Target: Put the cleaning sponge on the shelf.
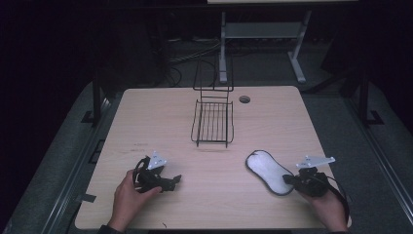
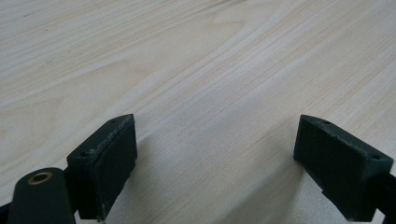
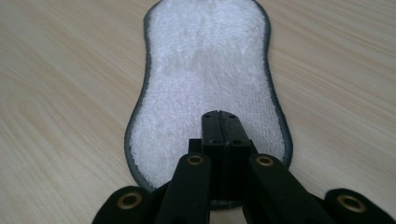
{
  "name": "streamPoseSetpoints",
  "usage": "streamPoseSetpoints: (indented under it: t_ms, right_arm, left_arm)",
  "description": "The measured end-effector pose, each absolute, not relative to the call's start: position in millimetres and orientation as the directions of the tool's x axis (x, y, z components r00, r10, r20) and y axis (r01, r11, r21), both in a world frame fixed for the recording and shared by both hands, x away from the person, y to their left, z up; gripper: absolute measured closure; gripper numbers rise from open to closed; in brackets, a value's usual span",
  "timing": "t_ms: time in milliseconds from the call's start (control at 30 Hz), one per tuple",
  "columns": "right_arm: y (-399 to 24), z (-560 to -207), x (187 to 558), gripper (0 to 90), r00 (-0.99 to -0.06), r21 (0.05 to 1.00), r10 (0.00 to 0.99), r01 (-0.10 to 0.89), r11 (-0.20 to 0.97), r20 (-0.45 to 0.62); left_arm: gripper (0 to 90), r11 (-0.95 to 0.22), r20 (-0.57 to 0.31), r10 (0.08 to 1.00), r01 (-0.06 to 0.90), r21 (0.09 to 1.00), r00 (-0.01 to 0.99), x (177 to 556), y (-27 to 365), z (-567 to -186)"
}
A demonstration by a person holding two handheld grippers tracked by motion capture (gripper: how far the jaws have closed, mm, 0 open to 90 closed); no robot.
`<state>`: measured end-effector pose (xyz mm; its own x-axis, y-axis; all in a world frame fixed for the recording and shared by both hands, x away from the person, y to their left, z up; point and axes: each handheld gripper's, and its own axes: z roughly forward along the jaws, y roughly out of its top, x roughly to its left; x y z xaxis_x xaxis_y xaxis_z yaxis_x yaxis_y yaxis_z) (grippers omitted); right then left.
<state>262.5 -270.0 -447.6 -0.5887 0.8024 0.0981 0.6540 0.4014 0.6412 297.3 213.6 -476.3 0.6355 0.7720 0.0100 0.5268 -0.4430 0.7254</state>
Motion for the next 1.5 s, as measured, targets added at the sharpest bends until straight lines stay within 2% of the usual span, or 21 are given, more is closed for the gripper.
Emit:
streamPoseSetpoints:
  t_ms: [133, 333, 433, 600, 633, 667, 700, 733, 767, 833, 1033, 1500]
  right_arm:
    - [-272, -447, 263, 88.9, -0.591, 0.642, 0.800, 0.654, 0.401, 0.102]
    - [-272, -440, 263, 78.7, -0.593, 0.658, 0.798, 0.644, 0.390, 0.107]
    - [-271, -437, 266, 69.1, -0.587, 0.663, 0.802, 0.644, 0.381, 0.110]
    - [-268, -433, 274, 43.3, -0.570, 0.666, 0.813, 0.655, 0.357, 0.124]
    - [-268, -433, 274, 43.3, -0.570, 0.666, 0.813, 0.655, 0.357, 0.124]
    - [-267, -432, 279, 33.0, -0.558, 0.663, 0.821, 0.662, 0.348, 0.126]
    - [-267, -432, 279, 33.0, -0.558, 0.663, 0.821, 0.662, 0.348, 0.126]
    - [-265, -432, 283, 25.4, -0.554, 0.664, 0.823, 0.662, 0.348, 0.121]
    - [-265, -432, 283, 25.4, -0.554, 0.664, 0.823, 0.662, 0.348, 0.121]
    - [-262, -432, 289, 19.3, -0.555, 0.666, 0.824, 0.659, 0.349, 0.117]
    - [-253, -435, 303, 13.7, -0.569, 0.652, 0.816, 0.658, 0.377, 0.101]
    - [-231, -452, 317, 9.9, -0.606, 0.591, 0.793, 0.663, 0.459, 0.064]
  left_arm:
    - [12.5, -0.443, 0.010, 0.772, 0.527, 0.725, 0.636, 297, 214, -476]
    - [12.5, -0.443, 0.010, 0.772, 0.527, 0.725, 0.636, 297, 214, -476]
    - [12.5, -0.443, 0.010, 0.772, 0.527, 0.725, 0.636, 297, 214, -476]
    - [12.5, -0.443, 0.010, 0.772, 0.527, 0.725, 0.636, 297, 214, -476]
    - [12.5, -0.443, 0.010, 0.772, 0.527, 0.725, 0.636, 297, 214, -476]
    - [12.5, -0.443, 0.010, 0.772, 0.527, 0.725, 0.636, 297, 214, -476]
    - [12.5, -0.443, 0.010, 0.772, 0.527, 0.725, 0.636, 297, 214, -476]
    - [12.5, -0.443, 0.010, 0.772, 0.527, 0.725, 0.636, 297, 214, -476]
    - [12.5, -0.443, 0.010, 0.772, 0.527, 0.725, 0.636, 297, 214, -476]
    - [12.5, -0.443, 0.010, 0.772, 0.527, 0.725, 0.636, 297, 214, -476]
    - [12.5, -0.443, 0.010, 0.772, 0.527, 0.725, 0.635, 297, 214, -476]
    - [12.5, -0.443, 0.010, 0.772, 0.527, 0.726, 0.635, 297, 214, -476]
